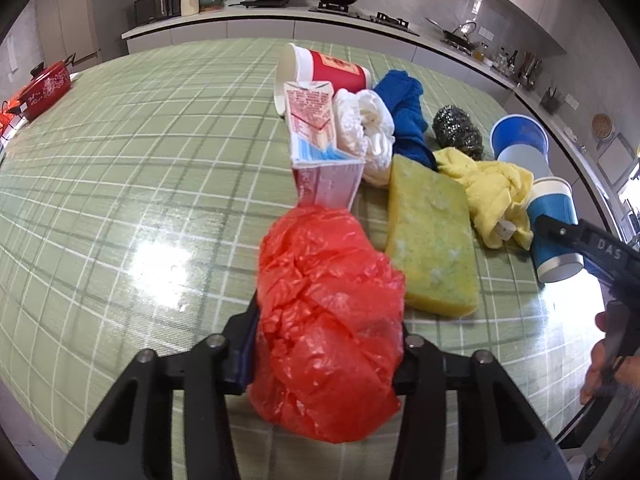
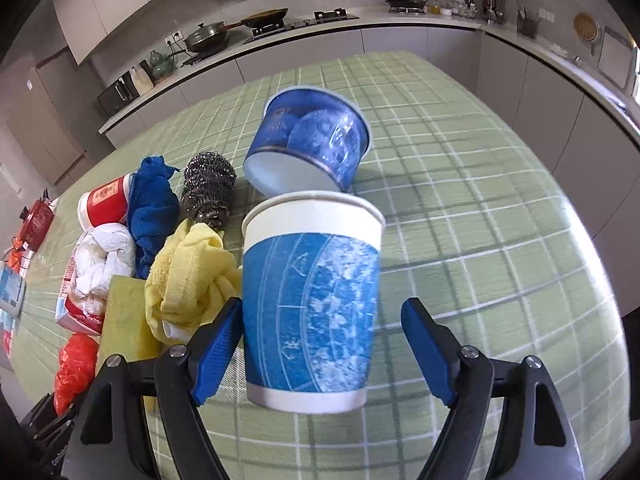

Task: Collect trash
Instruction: 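Grasp the blue paper cup with the right tool while the left tool grasps the red bag, then carry the blue cup and red bag over the bin and open both tools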

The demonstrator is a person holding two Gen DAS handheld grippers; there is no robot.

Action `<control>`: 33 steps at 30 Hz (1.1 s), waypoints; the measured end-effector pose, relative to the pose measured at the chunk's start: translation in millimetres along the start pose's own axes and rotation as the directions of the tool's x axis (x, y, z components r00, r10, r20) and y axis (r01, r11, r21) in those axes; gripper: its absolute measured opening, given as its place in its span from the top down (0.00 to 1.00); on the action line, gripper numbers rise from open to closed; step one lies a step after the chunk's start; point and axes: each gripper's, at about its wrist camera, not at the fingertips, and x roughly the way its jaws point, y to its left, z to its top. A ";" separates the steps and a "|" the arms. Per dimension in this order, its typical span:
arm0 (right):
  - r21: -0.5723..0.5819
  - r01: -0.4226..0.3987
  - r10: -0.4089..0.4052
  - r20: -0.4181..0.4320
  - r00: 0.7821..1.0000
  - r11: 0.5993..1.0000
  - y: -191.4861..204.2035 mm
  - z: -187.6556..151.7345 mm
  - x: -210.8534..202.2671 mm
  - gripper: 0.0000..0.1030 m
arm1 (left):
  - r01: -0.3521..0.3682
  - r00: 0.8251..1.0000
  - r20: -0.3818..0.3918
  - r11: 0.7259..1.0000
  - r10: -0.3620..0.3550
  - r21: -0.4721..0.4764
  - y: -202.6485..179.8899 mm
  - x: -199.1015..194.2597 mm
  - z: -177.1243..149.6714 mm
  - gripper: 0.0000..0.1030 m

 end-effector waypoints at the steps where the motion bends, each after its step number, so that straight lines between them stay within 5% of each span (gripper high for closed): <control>1: 0.001 -0.004 0.004 -0.001 1.000 1.000 0.3 -0.4 2.2 0.21 | 0.001 1.000 0.000 1.000 -0.001 0.000 0.7 -0.8 -0.3 0.56; 3: -0.002 -0.006 0.006 0.001 1.000 1.000 1.2 -0.6 4.9 0.21 | 0.001 1.000 0.003 1.000 -0.001 0.000 1.7 -1.5 -1.3 0.57; 6: -0.012 -0.014 0.014 0.008 1.000 1.000 1.0 -0.3 6.6 0.39 | 0.002 1.000 0.010 1.000 -0.002 -0.003 5.2 -5.6 -3.1 0.58; 23: -0.029 -0.038 0.039 0.054 0.998 0.999 -1.3 -10.4 -15.8 0.42 | 0.023 0.997 0.077 1.000 -0.023 0.003 8.3 -42.6 -4.3 0.59; 33: 0.058 0.023 -0.030 0.121 0.992 0.998 -31.0 -32.8 -77.3 0.42 | 0.163 0.981 0.085 0.977 -0.176 0.140 -44.3 -55.9 0.6 0.59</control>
